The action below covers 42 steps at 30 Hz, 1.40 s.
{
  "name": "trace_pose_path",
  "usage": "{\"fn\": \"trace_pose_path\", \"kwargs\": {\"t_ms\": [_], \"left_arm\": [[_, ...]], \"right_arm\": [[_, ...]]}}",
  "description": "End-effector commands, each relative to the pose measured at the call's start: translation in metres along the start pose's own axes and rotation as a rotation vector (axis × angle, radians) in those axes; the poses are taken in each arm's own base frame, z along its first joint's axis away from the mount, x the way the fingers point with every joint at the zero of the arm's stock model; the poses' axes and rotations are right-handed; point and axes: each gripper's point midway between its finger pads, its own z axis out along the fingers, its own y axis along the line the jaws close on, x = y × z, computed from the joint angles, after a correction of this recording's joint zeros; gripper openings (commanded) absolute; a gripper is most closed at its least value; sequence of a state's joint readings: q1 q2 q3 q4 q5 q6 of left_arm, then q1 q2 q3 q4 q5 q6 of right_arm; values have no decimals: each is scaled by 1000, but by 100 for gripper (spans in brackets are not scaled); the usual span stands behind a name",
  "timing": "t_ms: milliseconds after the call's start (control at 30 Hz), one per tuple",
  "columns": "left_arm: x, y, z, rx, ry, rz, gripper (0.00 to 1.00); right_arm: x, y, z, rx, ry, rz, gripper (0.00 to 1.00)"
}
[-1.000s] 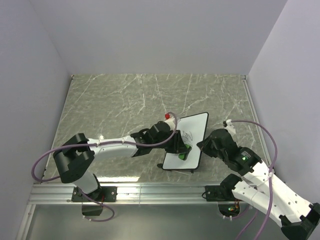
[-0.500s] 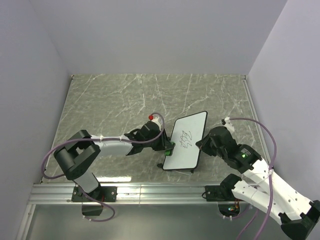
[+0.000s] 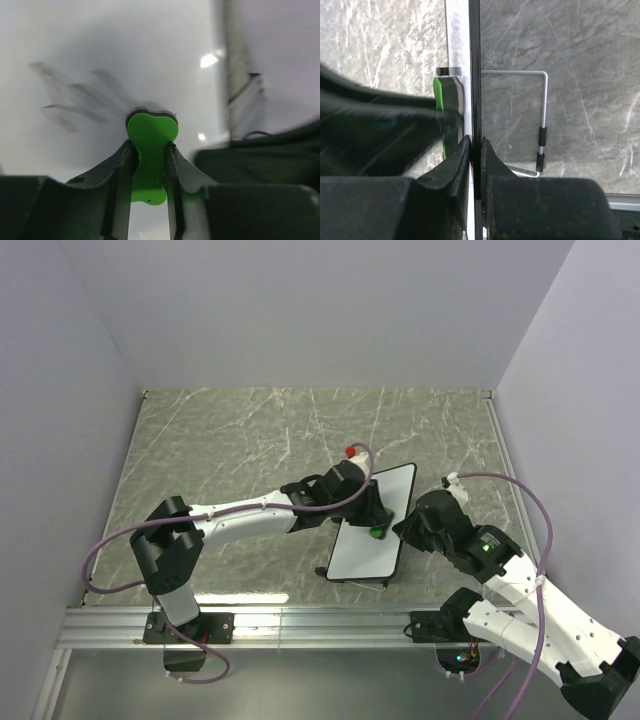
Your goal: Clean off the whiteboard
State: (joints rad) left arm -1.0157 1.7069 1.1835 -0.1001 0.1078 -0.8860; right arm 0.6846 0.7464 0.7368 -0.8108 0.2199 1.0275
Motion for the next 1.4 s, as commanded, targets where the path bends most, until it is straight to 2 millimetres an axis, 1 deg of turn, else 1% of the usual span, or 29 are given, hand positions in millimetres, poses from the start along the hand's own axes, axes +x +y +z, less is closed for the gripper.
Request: {"fn": "trace_pose_path", "kwargs": {"t_ms": [0, 33, 133, 267, 300, 367, 400, 433, 467, 500, 567, 600, 633, 667, 700, 733, 767, 800, 833, 867, 900, 967, 1000, 1067, 1100, 1133, 1233, 1300, 1367], "left_arm": [[35, -72, 1, 187, 126, 20, 0], [37, -71, 2, 191, 137, 16, 0], [45, -55, 13, 145, 158, 9, 0], [61, -8, 26, 83, 194, -61, 0], [56, 3, 28, 80, 184, -82, 0], [67, 35, 32, 36, 197, -113, 0], [60, 51, 33, 13, 184, -138, 0], [59, 63, 34, 0, 183, -151, 0], [63, 82, 36, -33, 193, -169, 0], [52, 98, 36, -54, 177, -191, 0], [48, 119, 40, -94, 184, -186, 0], [41, 129, 42, -115, 180, -194, 0], [32, 128, 47, -113, 175, -176, 0], [35, 137, 51, -139, 198, -179, 0], [33, 135, 54, -133, 199, -155, 0], [21, 122, 58, -101, 182, -137, 0], [23, 120, 57, -109, 202, -134, 0], [23, 109, 57, -87, 207, -104, 0], [11, 90, 56, -54, 181, -75, 0], [9, 81, 55, -45, 181, -59, 0], [15, 66, 52, -30, 200, -34, 0], [4, 33, 46, 17, 177, 4, 0], [10, 15, 43, 40, 187, 29, 0], [7, -13, 32, 72, 183, 52, 0], [12, -26, 27, 88, 192, 63, 0], [9, -40, 19, 110, 184, 62, 0], [13, -62, 3, 148, 186, 51, 0], [17, -67, -3, 156, 193, 40, 0], [21, -64, -6, 154, 193, 30, 0]], "right_arm": [[32, -31, -3, 121, 161, -144, 0], [31, -30, -4, 118, 159, -146, 0], [31, -30, -4, 122, 160, -153, 0], [28, -29, -6, 124, 154, -156, 0], [28, -29, -7, 125, 153, -157, 0], [27, -30, -8, 128, 151, -159, 0], [27, -29, -9, 126, 151, -159, 0], [27, -29, -10, 121, 153, -160, 0], [28, -30, -10, 125, 156, -161, 0], [28, -31, -11, 126, 156, -162, 0], [28, -32, -12, 127, 155, -162, 0], [28, -33, -11, 132, 158, -163, 0], [28, -33, -12, 130, 156, -166, 0], [28, -33, -12, 132, 158, -168, 0], [27, -33, -12, 133, 157, -168, 0], [27, -33, -12, 134, 157, -170, 0], [26, -32, -12, 133, 155, -174, 0], [26, -31, -12, 134, 156, -174, 0], [25, -30, -12, 135, 153, -176, 0], [24, -30, -12, 136, 151, -176, 0], [24, -28, -11, 134, 150, -178, 0], [23, -28, -10, 137, 149, -180, 0], [22, -27, -9, 136, 147, -181, 0], [22, -26, -8, 138, 147, -188, 0], [21, -27, -7, 145, 144, -188, 0], [21, -26, -7, 144, 145, -191, 0], [22, -26, -3, 145, 146, -194, 0], [23, -26, 0, 151, 150, -196, 0], [24, -26, 1, 152, 152, -198, 0]]}}
